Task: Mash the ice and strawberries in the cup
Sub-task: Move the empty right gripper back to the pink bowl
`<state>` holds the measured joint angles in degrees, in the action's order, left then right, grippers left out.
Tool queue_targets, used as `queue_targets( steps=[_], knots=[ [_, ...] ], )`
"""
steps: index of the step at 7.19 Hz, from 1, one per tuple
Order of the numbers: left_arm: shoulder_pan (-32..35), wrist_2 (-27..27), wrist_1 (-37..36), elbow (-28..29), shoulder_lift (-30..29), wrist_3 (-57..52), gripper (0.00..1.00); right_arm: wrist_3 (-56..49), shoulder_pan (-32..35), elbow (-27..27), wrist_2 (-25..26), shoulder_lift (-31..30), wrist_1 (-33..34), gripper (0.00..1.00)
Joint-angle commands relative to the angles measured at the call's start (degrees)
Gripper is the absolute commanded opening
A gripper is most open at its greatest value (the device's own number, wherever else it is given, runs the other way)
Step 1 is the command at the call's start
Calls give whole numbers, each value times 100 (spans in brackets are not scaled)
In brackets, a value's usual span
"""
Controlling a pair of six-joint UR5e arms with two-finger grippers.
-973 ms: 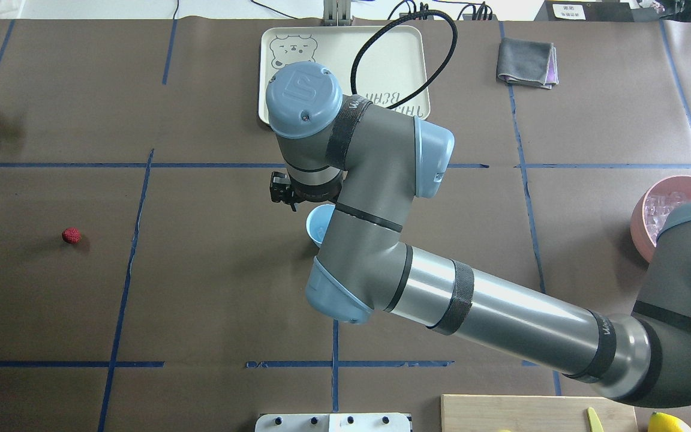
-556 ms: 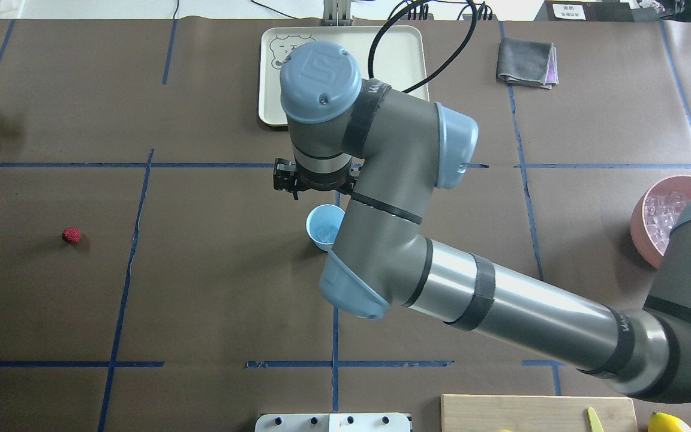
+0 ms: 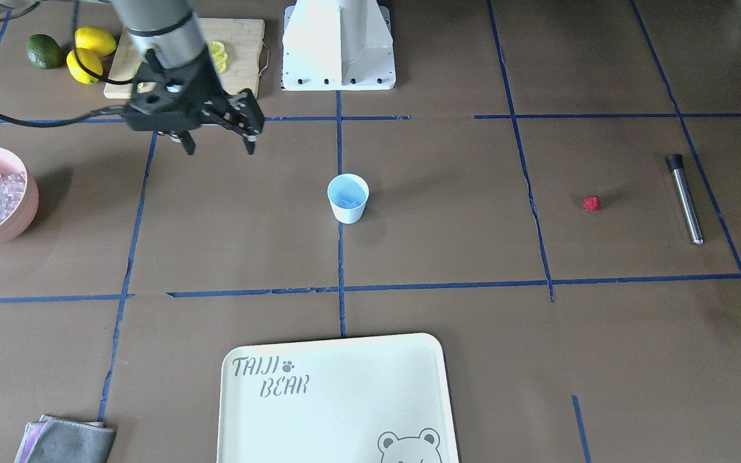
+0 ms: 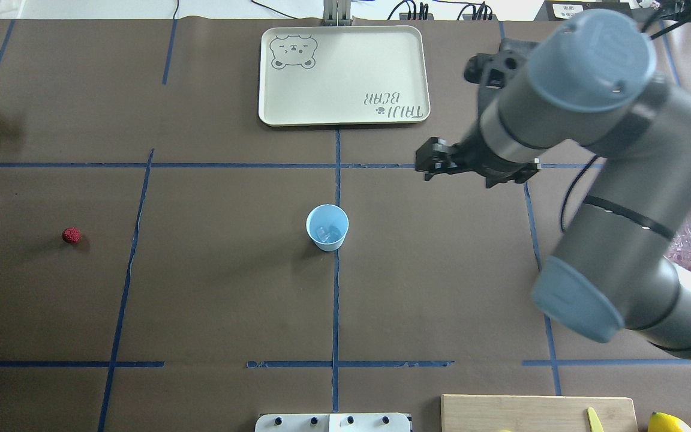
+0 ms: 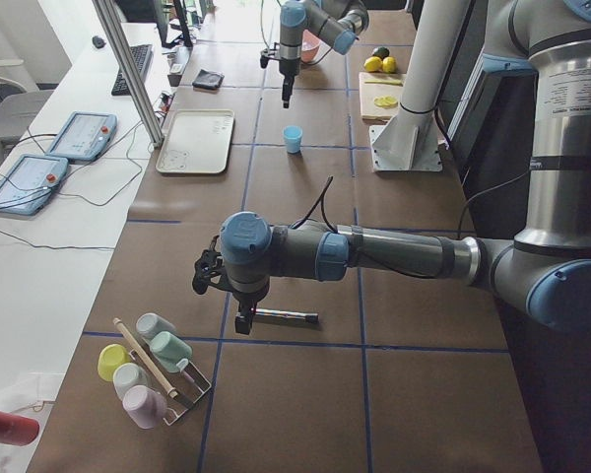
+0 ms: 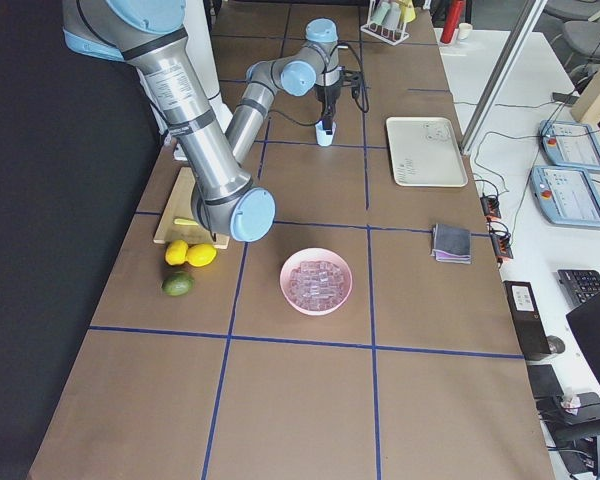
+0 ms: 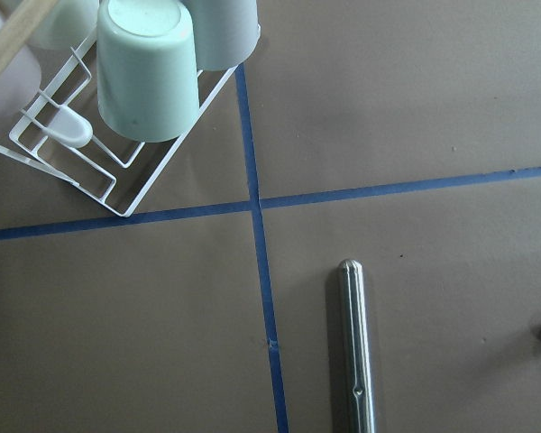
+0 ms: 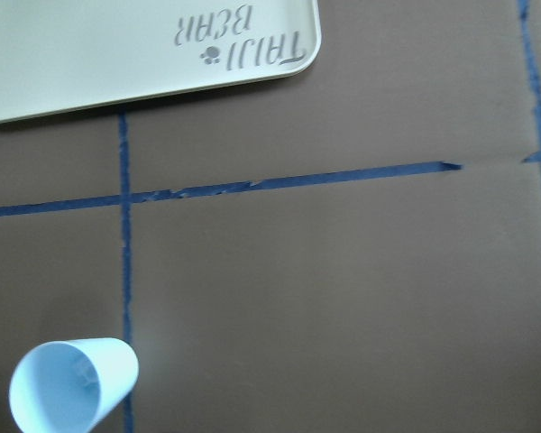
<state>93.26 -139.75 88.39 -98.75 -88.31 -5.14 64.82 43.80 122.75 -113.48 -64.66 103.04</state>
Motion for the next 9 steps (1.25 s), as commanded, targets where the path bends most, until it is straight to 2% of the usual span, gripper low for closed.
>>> queue_targets(
  steps=[1, 2, 3, 4, 5, 6, 9],
  knots=[
    [-1, 0, 2, -13, -19, 13, 100, -1621, 1247, 600, -725, -1526, -64, 99],
    [-1, -9, -6, -57, -11, 30, 100, -2649, 1872, 592, -1068, -2106, -73, 99],
    [8, 0, -6, -135, -2, 91, 100, -3398, 2113, 566, -1071, -2713, -221, 99],
    [8, 0, -6, -180, 7, 92, 100, -3519, 2168, 339, -1071, -3284, -1023, 99],
    [0, 0, -6, -180, -2, 101, 100, -3477, 2168, -159, -1071, -3708, -2188, 99],
    [-1, 0, -6, -189, -2, 101, 100, -3494, 2177, -634, -1080, -3851, -2957, 99],
    [-1, 0, -6, -189, 7, 101, 100, -3537, 2159, -1480, -1063, -3765, -3149, 99]
  ],
)
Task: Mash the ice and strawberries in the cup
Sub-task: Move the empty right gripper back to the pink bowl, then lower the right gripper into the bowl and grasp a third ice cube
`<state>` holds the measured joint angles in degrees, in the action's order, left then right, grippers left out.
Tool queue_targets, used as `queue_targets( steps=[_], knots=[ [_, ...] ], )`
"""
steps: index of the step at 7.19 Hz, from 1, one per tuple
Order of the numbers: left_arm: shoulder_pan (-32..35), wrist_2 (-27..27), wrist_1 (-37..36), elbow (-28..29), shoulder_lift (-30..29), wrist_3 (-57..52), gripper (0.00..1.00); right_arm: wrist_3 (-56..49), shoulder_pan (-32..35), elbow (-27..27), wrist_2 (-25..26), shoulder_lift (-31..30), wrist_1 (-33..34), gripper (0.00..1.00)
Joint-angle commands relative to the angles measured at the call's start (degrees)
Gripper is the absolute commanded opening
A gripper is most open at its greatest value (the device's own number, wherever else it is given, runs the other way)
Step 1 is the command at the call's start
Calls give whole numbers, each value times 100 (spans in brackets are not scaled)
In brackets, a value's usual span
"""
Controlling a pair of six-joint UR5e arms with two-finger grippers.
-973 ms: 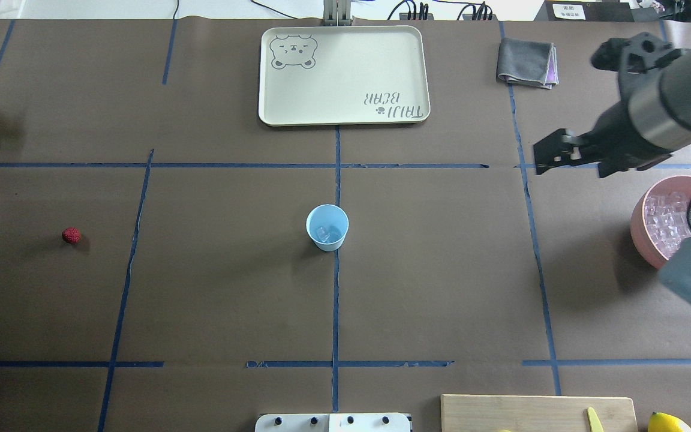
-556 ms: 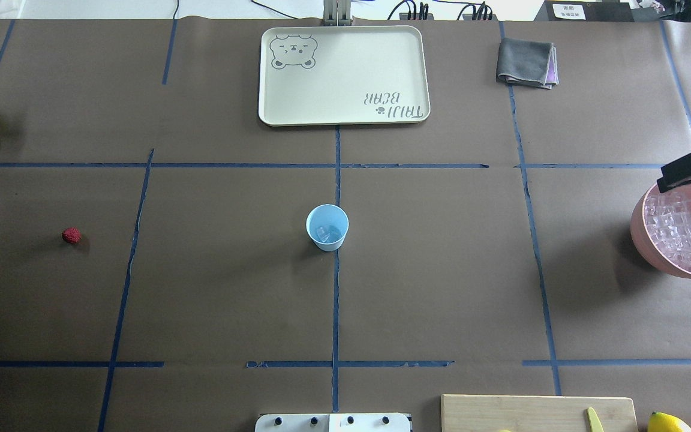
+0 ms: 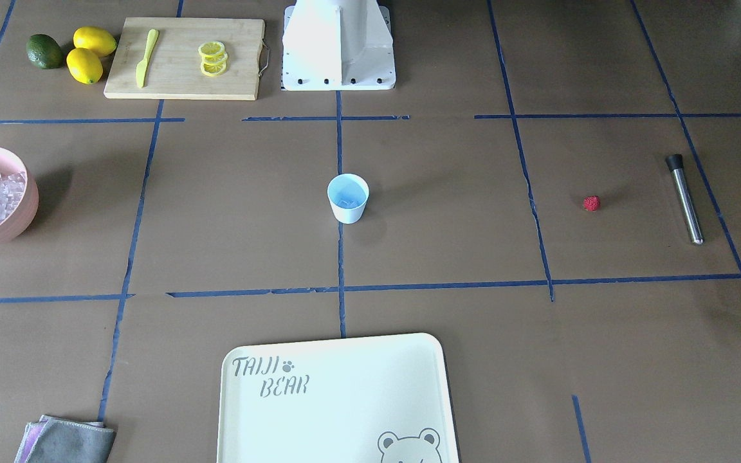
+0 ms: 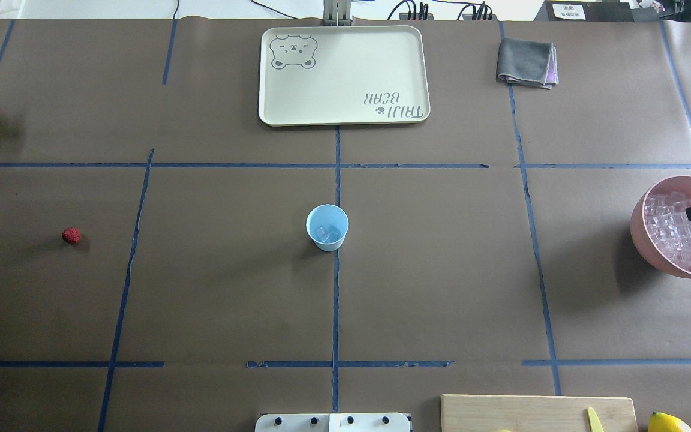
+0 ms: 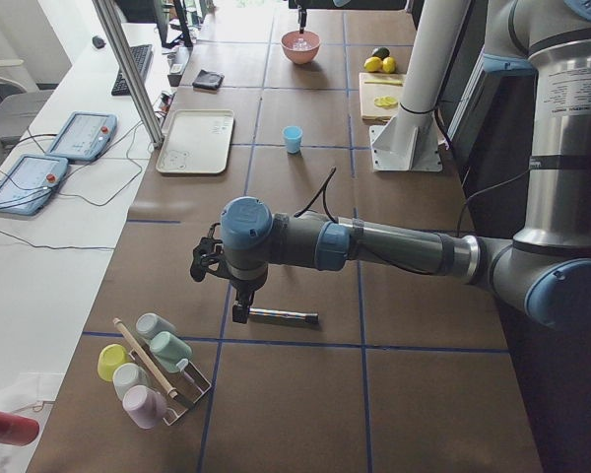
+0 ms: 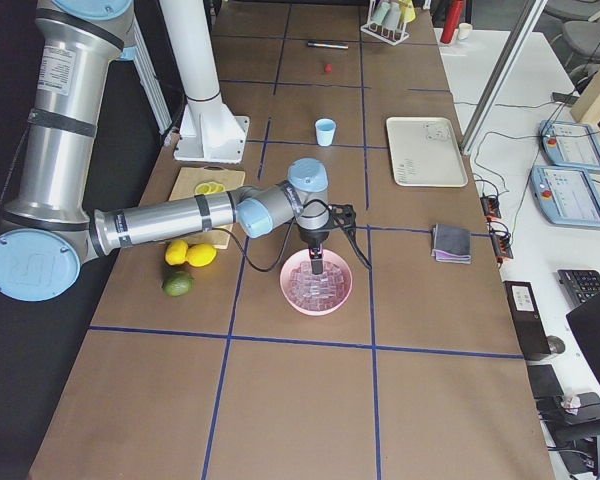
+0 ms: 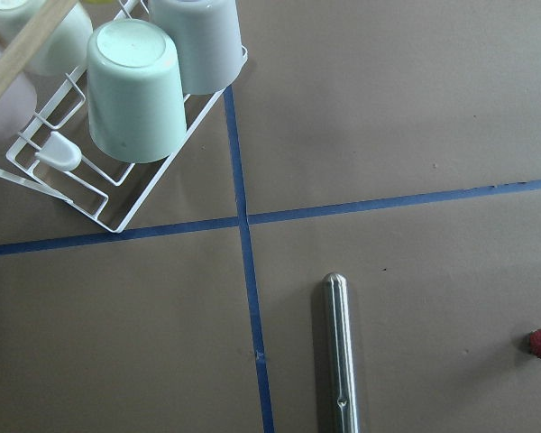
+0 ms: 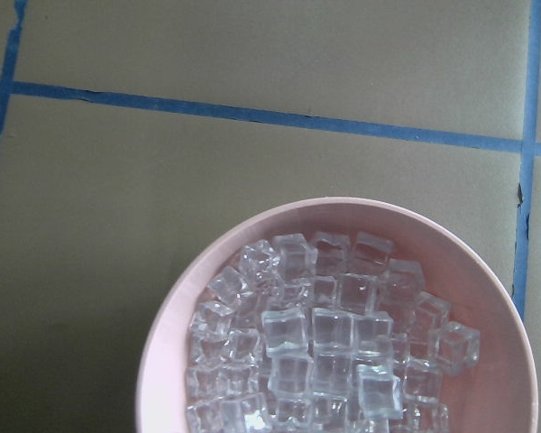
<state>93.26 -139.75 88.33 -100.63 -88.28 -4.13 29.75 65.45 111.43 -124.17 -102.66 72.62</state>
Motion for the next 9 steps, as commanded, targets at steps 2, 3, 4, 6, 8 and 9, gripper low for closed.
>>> queue_targets(
  steps=[2, 3, 4, 6, 8, 9],
  knots=[
    [0, 0, 0, -9, 3, 0, 100, -57, -24, -779, 7, 53, -265, 99],
    [0, 0, 0, -18, 3, 0, 100, -66, -120, -833, 7, 53, -274, 98],
    [0, 0, 0, -18, 3, 0, 100, -75, -190, -842, 25, 53, -274, 91],
    [0, 0, 0, -18, 3, 0, 100, -110, -270, -868, 25, 53, -274, 77],
    [0, 0, 0, -18, 3, 0, 100, -391, -270, -1070, 25, 219, -274, 73],
    [0, 0, 0, -18, 3, 0, 100, -391, -270, -1079, 16, 307, -257, 70]
  ],
)
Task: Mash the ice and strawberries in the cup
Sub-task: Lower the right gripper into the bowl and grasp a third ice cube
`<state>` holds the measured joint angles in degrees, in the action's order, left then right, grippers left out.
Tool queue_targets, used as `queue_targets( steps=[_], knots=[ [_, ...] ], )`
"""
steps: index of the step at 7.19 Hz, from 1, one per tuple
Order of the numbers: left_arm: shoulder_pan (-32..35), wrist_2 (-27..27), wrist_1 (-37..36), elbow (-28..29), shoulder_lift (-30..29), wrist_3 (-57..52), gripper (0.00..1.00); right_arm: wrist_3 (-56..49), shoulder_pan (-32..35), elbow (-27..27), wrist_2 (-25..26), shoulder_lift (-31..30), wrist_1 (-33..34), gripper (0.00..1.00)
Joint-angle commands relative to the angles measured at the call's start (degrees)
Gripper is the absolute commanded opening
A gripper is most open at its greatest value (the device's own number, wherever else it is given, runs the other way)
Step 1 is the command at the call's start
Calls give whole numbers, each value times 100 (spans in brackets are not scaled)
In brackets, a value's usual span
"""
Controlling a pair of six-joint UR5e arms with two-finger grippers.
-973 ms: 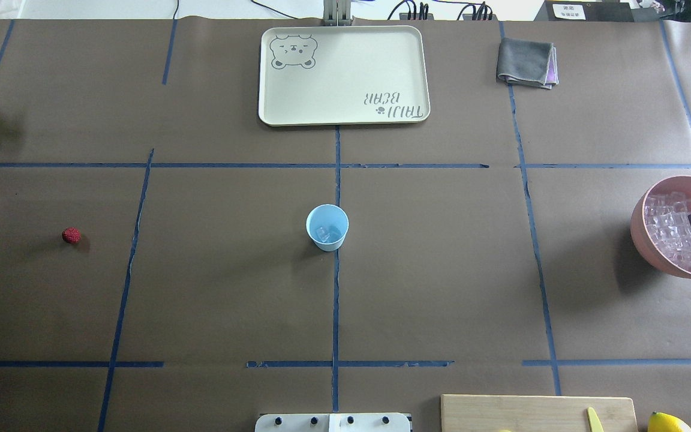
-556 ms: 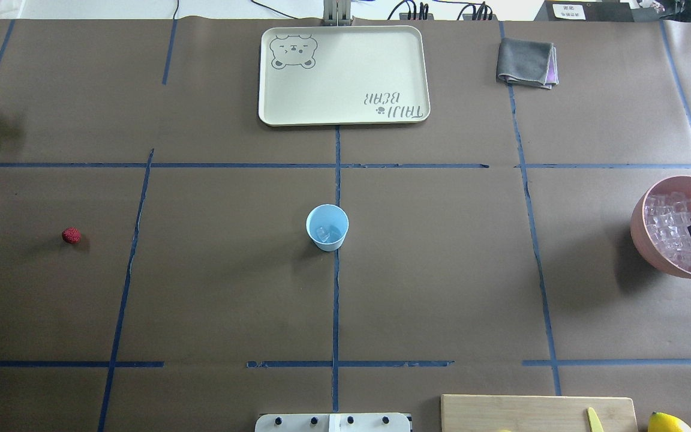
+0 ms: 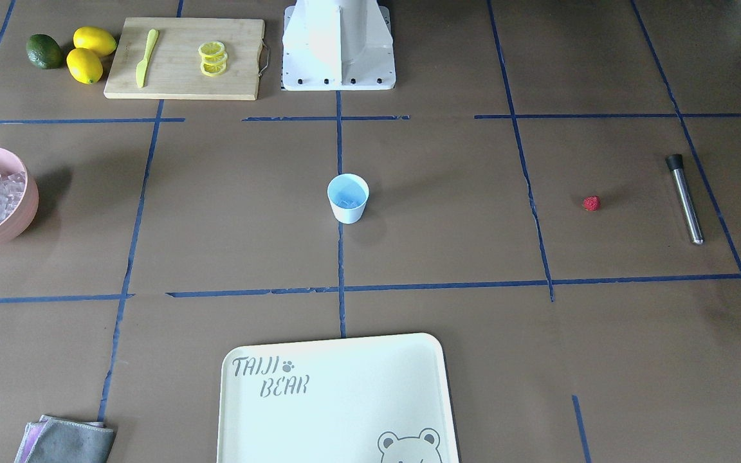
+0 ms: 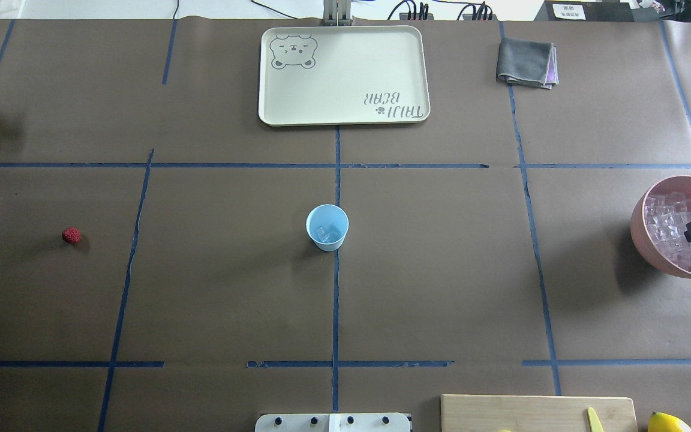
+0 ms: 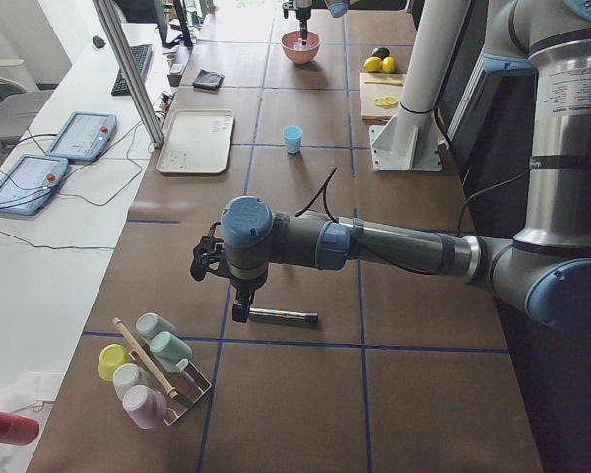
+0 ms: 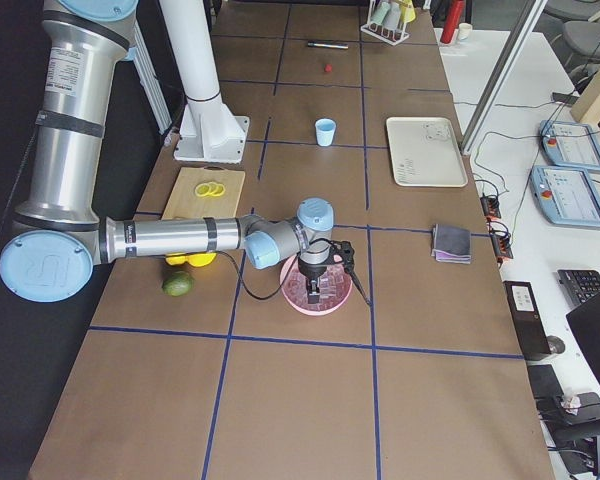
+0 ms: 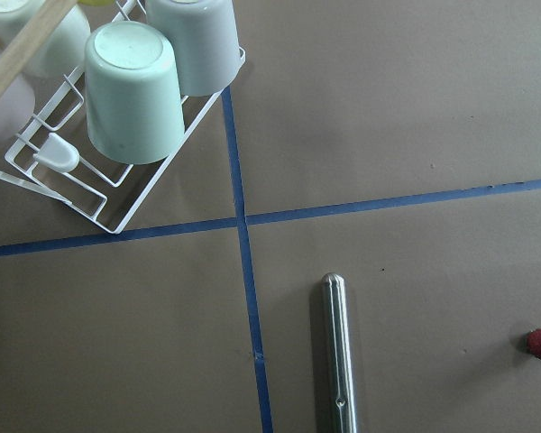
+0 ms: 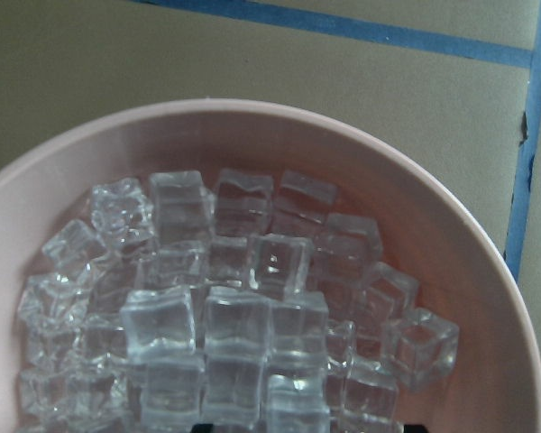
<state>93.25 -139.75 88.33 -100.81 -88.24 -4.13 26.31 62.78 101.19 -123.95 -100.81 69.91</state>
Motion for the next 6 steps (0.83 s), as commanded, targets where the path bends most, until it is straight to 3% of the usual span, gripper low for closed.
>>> queue_targets(
  steps=[1, 4, 5, 6],
  knots=[
    [0, 0, 0, 0, 0, 0, 100, -47, -3, -56, -15, 123, 5, 70],
    [0, 0, 0, -9, 0, 0, 100, -56, 6, -56, -16, 70, 5, 71],
    [0, 0, 0, -9, 0, 0, 100, -47, 6, -56, -24, 61, 14, 59],
    [0, 0, 0, -9, 0, 0, 100, -56, 15, -39, -50, 61, 23, 21]
  ],
)
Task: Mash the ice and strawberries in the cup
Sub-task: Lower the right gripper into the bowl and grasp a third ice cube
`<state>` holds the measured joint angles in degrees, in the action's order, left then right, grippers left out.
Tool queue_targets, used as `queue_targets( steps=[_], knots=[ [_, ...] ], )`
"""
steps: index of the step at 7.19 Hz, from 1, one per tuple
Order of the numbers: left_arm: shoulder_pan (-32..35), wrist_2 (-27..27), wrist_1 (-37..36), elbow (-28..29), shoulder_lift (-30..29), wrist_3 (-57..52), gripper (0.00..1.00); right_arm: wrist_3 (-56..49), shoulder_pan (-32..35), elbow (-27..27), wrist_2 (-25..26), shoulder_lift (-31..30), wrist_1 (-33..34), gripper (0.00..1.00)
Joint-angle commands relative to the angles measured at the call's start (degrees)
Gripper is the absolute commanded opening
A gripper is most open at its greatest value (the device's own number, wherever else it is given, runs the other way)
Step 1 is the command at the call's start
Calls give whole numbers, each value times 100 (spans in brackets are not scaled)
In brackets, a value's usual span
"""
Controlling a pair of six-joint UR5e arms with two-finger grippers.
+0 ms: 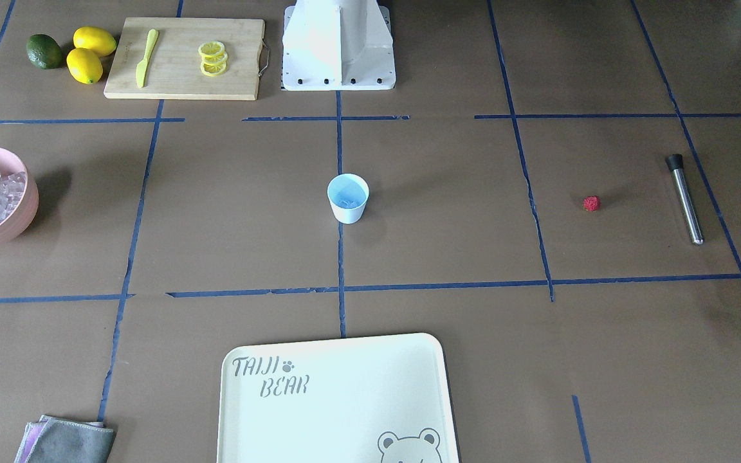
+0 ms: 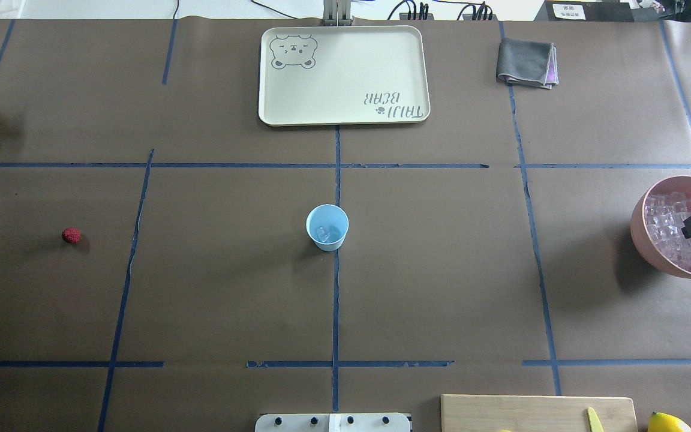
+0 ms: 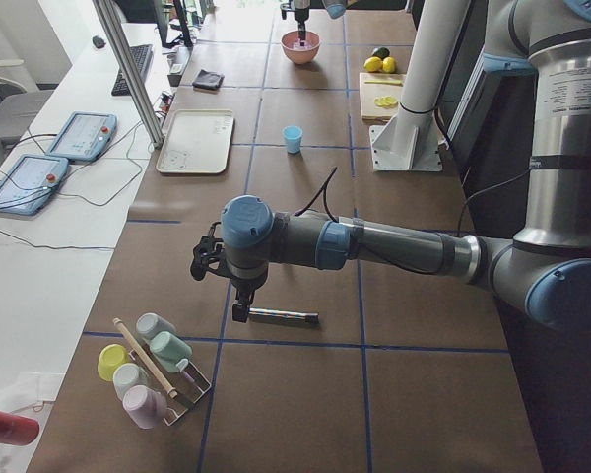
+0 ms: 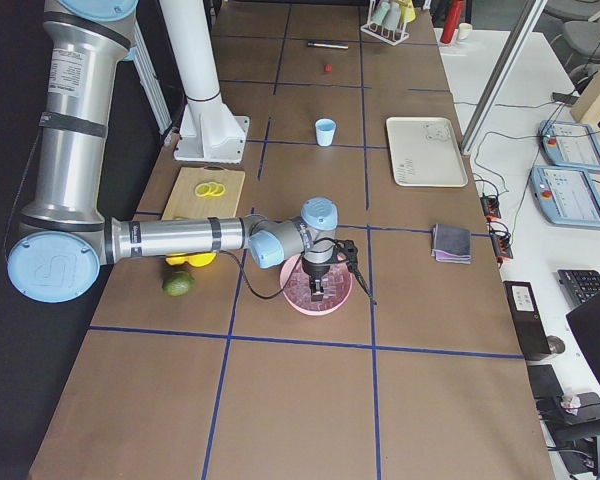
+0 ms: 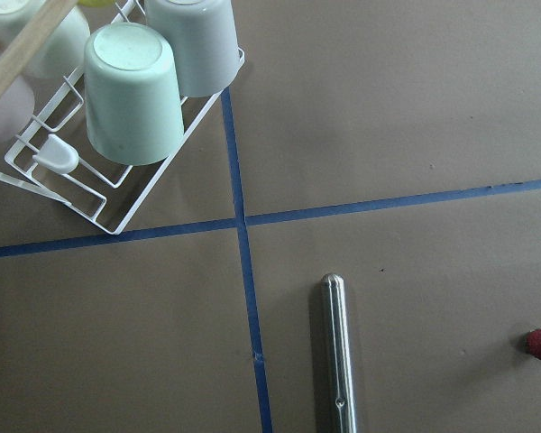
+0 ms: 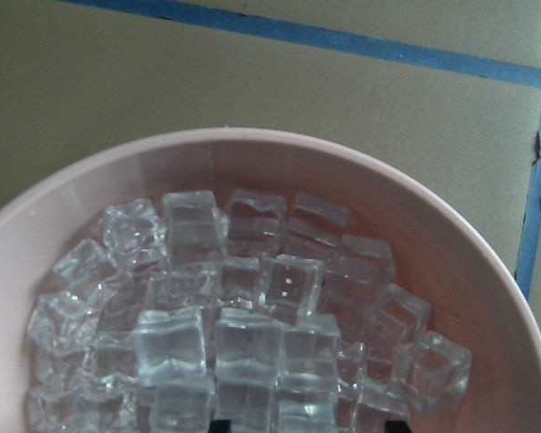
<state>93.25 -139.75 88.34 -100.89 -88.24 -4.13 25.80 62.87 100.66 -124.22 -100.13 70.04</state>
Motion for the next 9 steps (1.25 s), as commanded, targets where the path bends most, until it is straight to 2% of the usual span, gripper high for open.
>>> queue_targets(
  steps=[1, 3, 5, 6, 7, 9],
  knots=[
    [0, 0, -1, 0, 9, 0, 100, -14, 6, 23, -24, -15, 1, 3],
    [9, -26, -1, -9, 17, 0, 100, -14, 41, 250, -41, -33, 45, 0],
    [0, -44, -1, -9, 26, 0, 100, -23, 346, 1004, -102, -348, 237, 0],
    [0, -44, 8, -9, 26, 0, 100, -23, 444, 1530, -94, -306, 804, 0],
    [0, -44, 8, -9, 35, 0, 100, -14, 471, 1909, -111, -71, 1340, 0],
    [0, -44, -1, -1, 35, 0, 100, 196, 237, 1905, -111, 1557, 2901, 0]
  ],
)
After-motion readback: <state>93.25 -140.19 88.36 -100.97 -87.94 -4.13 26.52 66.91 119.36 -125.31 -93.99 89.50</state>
